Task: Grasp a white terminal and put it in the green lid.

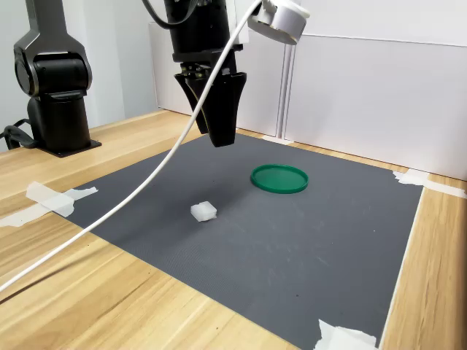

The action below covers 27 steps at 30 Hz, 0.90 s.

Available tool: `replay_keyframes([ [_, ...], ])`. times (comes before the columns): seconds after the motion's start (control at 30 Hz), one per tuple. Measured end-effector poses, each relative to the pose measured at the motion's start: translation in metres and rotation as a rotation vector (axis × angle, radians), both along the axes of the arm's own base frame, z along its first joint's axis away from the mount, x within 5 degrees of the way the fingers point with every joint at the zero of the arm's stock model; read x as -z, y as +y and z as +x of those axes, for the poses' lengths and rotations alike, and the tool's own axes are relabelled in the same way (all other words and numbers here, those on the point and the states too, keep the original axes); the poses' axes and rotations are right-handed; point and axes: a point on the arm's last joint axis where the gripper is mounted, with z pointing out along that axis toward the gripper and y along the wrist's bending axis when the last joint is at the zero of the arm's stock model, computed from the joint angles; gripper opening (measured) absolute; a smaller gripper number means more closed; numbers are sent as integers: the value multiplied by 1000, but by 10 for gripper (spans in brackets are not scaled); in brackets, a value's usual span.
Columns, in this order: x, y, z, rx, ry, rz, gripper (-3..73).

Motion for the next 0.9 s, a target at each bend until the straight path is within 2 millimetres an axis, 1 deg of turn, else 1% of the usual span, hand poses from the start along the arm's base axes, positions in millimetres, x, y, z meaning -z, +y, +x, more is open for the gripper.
replay_keyframes([
  [0.27, 27, -8, 13, 22, 66, -65, 622],
  [0.57, 40, -29, 20, 50, 55, -78, 622],
  [0.9, 70, -27, 31, 59, 106, -28, 622],
])
